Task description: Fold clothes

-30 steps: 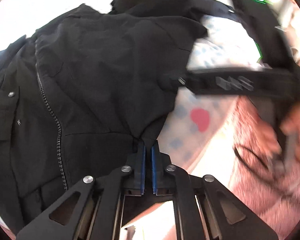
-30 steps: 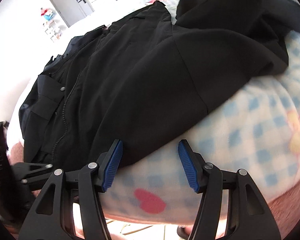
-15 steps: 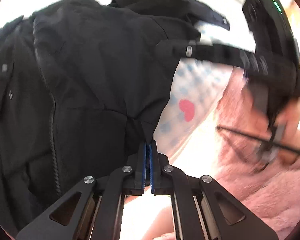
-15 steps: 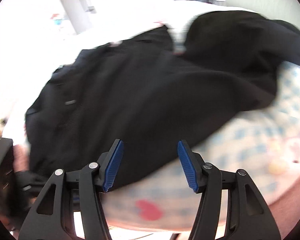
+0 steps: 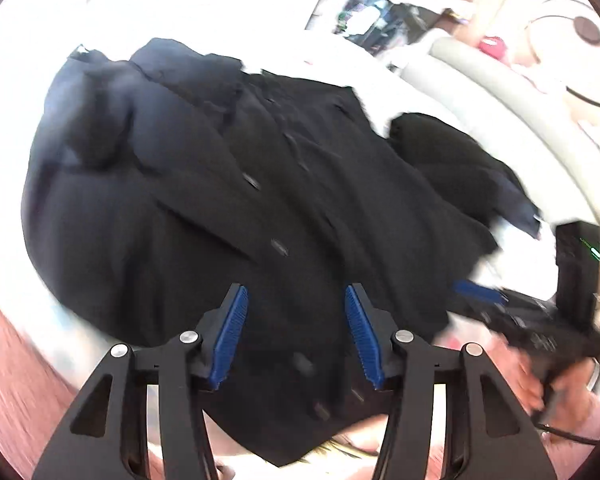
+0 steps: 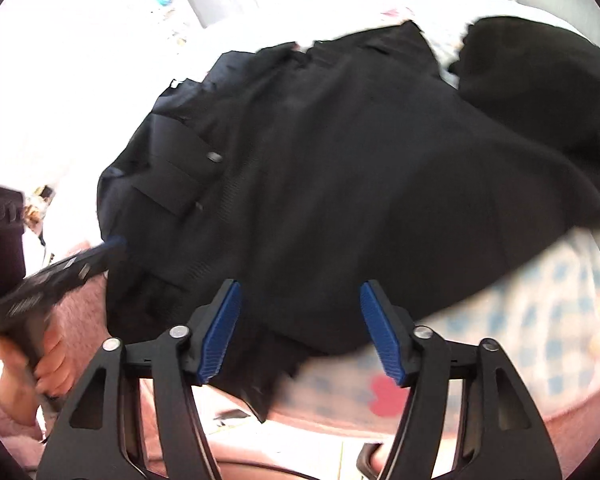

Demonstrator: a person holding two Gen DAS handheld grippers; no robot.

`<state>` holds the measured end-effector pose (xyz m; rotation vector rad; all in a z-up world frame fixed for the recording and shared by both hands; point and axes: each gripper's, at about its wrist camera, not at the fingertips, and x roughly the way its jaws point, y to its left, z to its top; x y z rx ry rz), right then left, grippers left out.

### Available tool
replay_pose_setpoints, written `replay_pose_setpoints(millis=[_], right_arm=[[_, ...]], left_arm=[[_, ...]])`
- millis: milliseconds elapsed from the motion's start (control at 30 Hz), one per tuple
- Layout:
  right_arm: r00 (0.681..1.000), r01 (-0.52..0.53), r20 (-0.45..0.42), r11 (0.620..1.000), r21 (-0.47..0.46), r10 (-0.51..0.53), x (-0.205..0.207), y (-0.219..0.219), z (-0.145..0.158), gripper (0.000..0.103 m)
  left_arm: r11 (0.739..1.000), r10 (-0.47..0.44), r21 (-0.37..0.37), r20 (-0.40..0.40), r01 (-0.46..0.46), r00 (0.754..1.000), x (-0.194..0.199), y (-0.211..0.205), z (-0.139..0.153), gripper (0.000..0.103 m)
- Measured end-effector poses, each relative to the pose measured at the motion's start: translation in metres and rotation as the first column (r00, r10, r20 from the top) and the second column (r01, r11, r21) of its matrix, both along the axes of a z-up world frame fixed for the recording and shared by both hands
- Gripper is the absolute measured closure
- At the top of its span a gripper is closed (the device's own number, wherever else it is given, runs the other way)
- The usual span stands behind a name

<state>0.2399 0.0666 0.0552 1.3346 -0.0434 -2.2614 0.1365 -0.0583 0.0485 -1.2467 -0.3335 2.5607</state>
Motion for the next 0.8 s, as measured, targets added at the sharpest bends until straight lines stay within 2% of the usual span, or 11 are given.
replay_pose_setpoints(millis=[67, 100, 167, 233, 300, 367, 400, 533, 667, 733, 800], right_arm=[[1.0, -0.011, 0.009, 1.0, 0.009, 0.011, -0.008, -0.014, -0.002, 0.038], [1.0, -0.009, 0.022, 1.0, 0.012, 0.008, -0.009, -0.019, -0.006, 0.038], [0.998, 0.003, 0.057, 1.0, 0.009, -0.003, -0.013, -0.028, -0.014, 0.038], [0.996, 0.029, 0.08, 0.999, 0.019, -0.031, -0.009, -0.027, -0.023, 0.038], [0.994, 0.05, 0.094, 0.998, 0.027, -0.052, -0.005, -0.026, -0.029, 0.038], [0.993, 0.061, 0.098, 0.998, 0.025, -0.063, -0.004, -0.024, -0.029, 0.038], [0.993, 0.066, 0.1, 0.998, 0.024, -0.068, -0.003, -0.023, -0.03, 0.038], [0.99, 0.088, 0.108, 0.996, 0.02, -0.089, 0.0, -0.02, -0.03, 0.038], [0.989, 0.097, 0.113, 0.995, 0.019, -0.099, 0.002, -0.017, -0.03, 0.038], [0.989, 0.094, 0.114, 0.995, 0.018, -0.095, 0.001, -0.017, -0.028, 0.038], [0.989, 0.096, 0.115, 0.995, 0.003, -0.095, 0.0, -0.013, -0.025, 0.038]], left_arm=[[0.998, 0.019, -0.068, -0.01, -0.02, 1.0, -0.035, -0.016, -0.003, 0.039], [0.994, 0.018, -0.104, 0.006, -0.018, 1.0, -0.043, -0.007, -0.009, 0.034], [0.984, 0.014, -0.177, 0.05, -0.004, 0.999, -0.057, 0.021, -0.024, 0.031], [0.959, 0.002, -0.281, 0.087, 0.023, 0.996, -0.052, 0.017, -0.029, 0.025], [0.924, -0.005, -0.38, 0.105, 0.045, 0.994, -0.041, 0.016, -0.046, 0.025], [0.885, -0.015, -0.462, 0.102, 0.06, 0.995, -0.042, 0.023, -0.058, 0.038], [0.878, -0.022, -0.475, 0.094, 0.065, 0.995, -0.041, 0.024, -0.059, 0.044], [0.892, -0.018, -0.451, -0.014, 0.01, 1.0, -0.032, 0.015, -0.033, 0.081], [0.918, -0.063, -0.398, -0.157, -0.005, 0.986, -0.013, 0.011, 0.014, 0.085], [0.93, -0.122, -0.366, -0.214, 0.036, 0.969, 0.012, 0.017, 0.04, 0.085], [0.935, -0.226, -0.327, -0.236, 0.142, 0.945, 0.029, 0.03, 0.056, 0.085]])
